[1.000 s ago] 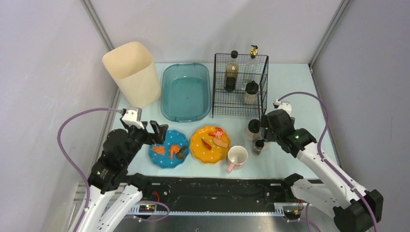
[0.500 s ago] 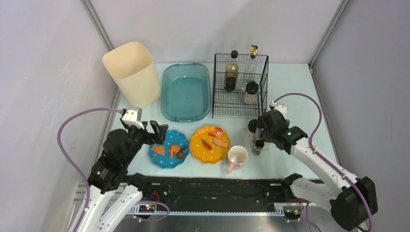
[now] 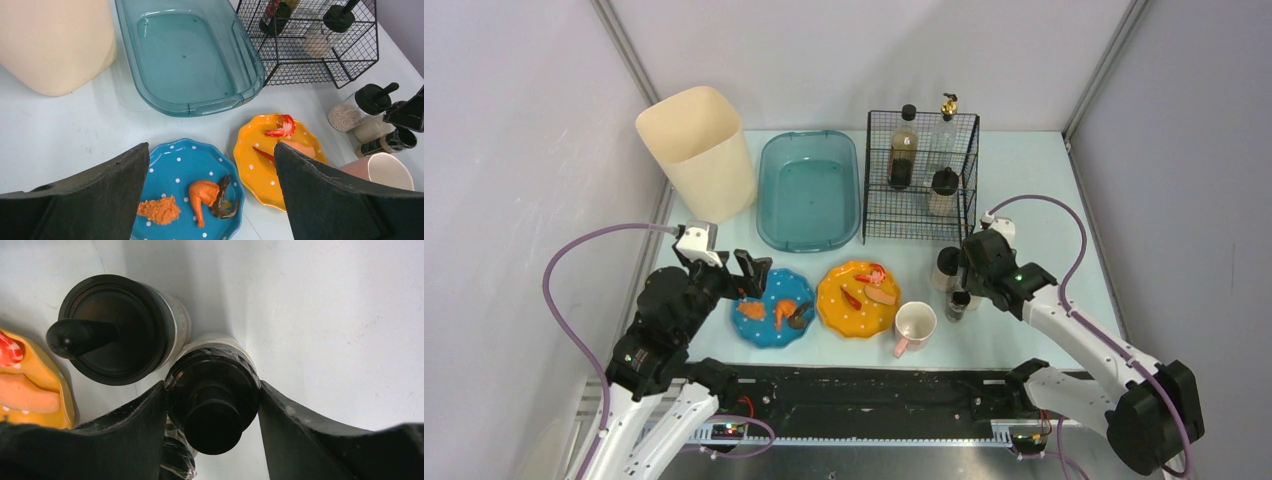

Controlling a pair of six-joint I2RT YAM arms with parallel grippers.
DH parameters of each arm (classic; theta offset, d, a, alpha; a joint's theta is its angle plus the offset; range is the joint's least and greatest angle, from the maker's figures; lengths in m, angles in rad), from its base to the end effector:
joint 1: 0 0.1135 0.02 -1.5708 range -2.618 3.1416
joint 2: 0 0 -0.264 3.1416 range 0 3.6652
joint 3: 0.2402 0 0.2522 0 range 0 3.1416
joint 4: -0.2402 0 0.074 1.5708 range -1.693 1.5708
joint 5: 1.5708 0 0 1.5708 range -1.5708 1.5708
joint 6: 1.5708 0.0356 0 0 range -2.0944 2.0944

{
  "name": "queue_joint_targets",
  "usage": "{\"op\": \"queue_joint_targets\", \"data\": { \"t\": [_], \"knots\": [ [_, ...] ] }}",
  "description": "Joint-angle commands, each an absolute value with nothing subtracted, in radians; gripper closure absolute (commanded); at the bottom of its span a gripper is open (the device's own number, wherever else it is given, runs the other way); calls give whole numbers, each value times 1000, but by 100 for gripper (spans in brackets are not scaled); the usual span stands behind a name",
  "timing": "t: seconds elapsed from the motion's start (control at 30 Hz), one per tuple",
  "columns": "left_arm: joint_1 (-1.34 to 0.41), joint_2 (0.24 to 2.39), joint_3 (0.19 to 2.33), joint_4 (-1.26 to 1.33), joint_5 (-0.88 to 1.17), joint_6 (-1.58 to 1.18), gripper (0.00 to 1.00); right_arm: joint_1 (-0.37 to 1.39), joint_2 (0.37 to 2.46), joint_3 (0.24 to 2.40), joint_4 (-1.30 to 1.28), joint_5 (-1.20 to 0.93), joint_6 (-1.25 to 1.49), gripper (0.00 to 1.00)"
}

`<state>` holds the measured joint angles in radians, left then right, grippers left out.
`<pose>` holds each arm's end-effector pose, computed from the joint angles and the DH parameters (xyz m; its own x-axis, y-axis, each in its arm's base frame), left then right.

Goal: Clear the kitchen counter

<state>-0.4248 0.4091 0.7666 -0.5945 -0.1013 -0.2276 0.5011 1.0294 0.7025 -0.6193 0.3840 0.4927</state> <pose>0.0859 -0.0349 0.3347 -0.2807 -0.1194 -0.9523 0.2639 0.9444 -0.1962 0.1799 0.0833 0.2311 -0.7466 0.0911 -0.6590 0.1134 0.9935 0.0088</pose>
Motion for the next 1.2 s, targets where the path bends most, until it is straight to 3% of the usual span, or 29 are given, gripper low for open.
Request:
{"op": "queue_joint_targets", "data": {
  "t": [0.0, 0.2, 0.33, 0.67, 1.17],
  "knots": [
    [-418, 406, 764, -584, -100, -224, 2, 506, 1003, 699, -597, 392, 498, 49],
    [-417, 406, 764, -584, -99, -224, 2, 506, 943, 702, -613, 441, 493, 81],
    [-418, 409, 765, -583, -100, -224, 2, 506, 898, 741, -651, 492, 472, 92],
    [-418, 414, 765, -584, -101, -224, 2, 504, 848, 963, -706, 595, 367, 98],
    [-417, 435, 765, -585, -106, -219, 2, 506, 1107, 1381, -516, 441, 332, 98]
  ]
}}
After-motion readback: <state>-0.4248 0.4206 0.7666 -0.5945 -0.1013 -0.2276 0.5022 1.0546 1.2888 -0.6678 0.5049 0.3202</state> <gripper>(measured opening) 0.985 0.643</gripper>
